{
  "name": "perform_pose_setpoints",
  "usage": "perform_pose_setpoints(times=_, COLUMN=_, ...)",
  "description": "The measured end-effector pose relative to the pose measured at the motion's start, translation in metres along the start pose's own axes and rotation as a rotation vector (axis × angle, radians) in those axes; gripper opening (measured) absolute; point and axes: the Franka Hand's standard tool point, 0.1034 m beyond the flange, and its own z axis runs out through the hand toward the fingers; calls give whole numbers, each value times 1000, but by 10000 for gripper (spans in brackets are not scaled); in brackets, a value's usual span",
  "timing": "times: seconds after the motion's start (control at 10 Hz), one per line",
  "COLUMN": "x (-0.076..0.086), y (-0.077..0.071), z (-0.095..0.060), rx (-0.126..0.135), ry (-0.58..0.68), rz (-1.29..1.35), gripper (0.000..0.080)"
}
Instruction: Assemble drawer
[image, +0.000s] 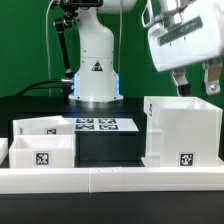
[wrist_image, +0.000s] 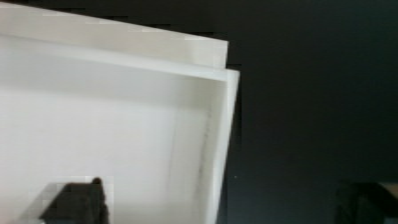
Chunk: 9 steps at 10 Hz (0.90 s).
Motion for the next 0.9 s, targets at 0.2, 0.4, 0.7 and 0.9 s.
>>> perform_pose_setpoints(times=0.2, x=1, y=0, z=-9, rx=5, ry=-6, rz=16, gripper=649)
perform_pose_setpoints(times=0.4, x=0, y=0, z=-7, rx=2, ry=-7, rz=-13, gripper=649)
perform_pose_setpoints(times=0.7, x=28, y=15, z=-12, rx=-51, ry=-41, rz=-430, gripper=649)
perform_pose_setpoints(times=0.9, x=33, y=17, z=-12, rx=-54, ry=-48, rz=-620, gripper=649)
